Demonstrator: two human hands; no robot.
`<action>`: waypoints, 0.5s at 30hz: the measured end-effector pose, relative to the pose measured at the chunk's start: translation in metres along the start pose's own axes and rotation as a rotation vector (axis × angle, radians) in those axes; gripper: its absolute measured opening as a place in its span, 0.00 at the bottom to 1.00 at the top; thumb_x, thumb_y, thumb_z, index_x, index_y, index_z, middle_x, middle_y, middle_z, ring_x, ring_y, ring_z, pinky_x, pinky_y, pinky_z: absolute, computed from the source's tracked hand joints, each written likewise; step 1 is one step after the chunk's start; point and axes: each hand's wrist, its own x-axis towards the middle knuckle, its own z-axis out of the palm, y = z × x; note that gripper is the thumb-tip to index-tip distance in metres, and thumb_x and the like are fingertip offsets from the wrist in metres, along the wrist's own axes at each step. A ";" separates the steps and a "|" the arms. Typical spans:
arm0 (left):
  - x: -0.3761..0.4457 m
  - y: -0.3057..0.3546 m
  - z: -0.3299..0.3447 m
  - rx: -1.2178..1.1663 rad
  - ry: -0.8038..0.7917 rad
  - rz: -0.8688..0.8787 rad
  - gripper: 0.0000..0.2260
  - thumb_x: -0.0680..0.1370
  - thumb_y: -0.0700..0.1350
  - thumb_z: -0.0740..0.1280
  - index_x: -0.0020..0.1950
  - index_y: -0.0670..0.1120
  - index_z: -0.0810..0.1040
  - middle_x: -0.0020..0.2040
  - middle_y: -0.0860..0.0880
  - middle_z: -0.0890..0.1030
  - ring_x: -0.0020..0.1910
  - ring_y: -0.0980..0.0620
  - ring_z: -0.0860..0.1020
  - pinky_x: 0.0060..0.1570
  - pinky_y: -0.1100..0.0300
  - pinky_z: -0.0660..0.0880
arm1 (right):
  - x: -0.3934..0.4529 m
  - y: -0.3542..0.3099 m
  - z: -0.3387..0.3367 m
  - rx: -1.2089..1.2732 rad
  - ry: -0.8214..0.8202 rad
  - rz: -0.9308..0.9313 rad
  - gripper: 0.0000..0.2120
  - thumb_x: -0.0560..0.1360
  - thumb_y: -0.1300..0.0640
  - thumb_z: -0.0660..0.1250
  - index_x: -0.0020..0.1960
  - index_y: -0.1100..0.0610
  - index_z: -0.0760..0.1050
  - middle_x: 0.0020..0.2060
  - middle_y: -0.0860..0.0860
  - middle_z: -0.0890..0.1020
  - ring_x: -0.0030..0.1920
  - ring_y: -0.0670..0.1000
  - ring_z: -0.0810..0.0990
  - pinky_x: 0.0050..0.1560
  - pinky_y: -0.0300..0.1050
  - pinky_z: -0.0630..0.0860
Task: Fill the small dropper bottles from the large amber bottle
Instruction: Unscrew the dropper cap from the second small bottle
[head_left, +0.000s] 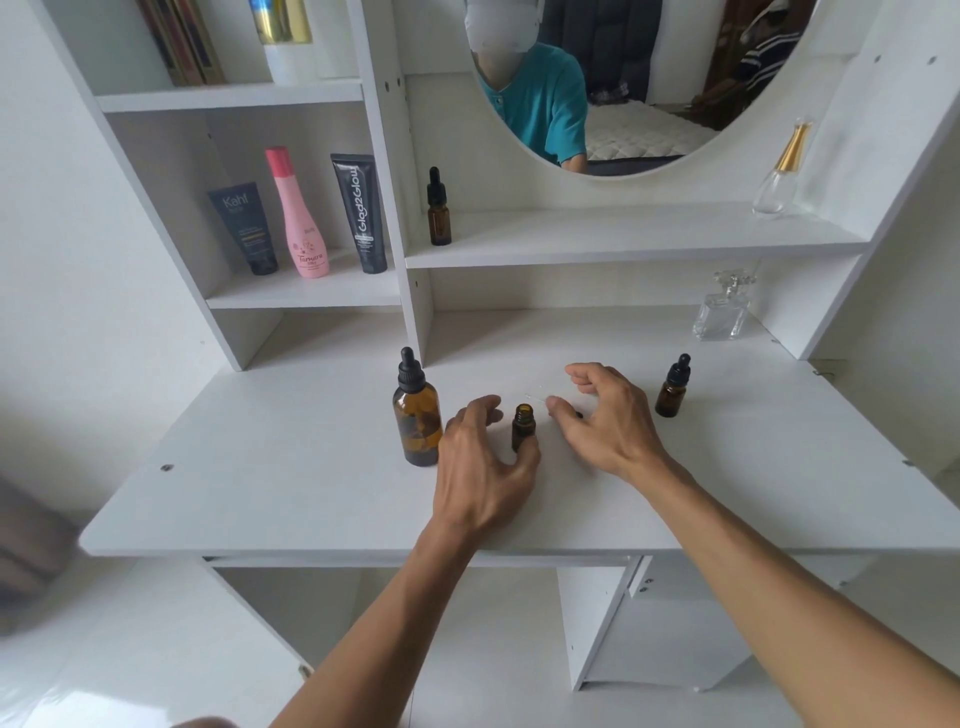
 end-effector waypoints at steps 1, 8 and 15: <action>-0.003 0.000 -0.001 -0.006 0.022 0.011 0.23 0.75 0.52 0.70 0.68 0.45 0.72 0.60 0.49 0.79 0.61 0.53 0.74 0.56 0.66 0.67 | 0.000 -0.001 0.000 -0.001 0.007 0.000 0.21 0.75 0.52 0.72 0.66 0.57 0.75 0.62 0.53 0.79 0.61 0.50 0.78 0.62 0.36 0.68; -0.024 -0.001 -0.017 -0.029 0.279 0.182 0.11 0.73 0.41 0.72 0.53 0.47 0.75 0.46 0.53 0.76 0.45 0.57 0.76 0.46 0.71 0.69 | -0.002 -0.031 -0.004 0.037 0.095 -0.120 0.15 0.76 0.54 0.70 0.62 0.57 0.78 0.59 0.51 0.81 0.57 0.48 0.79 0.62 0.45 0.75; -0.012 -0.015 -0.041 0.012 0.567 0.045 0.20 0.72 0.43 0.74 0.59 0.41 0.70 0.51 0.49 0.70 0.51 0.47 0.71 0.51 0.54 0.72 | -0.005 -0.088 0.003 0.149 0.037 -0.259 0.14 0.76 0.54 0.72 0.60 0.56 0.79 0.54 0.49 0.84 0.52 0.45 0.81 0.50 0.22 0.68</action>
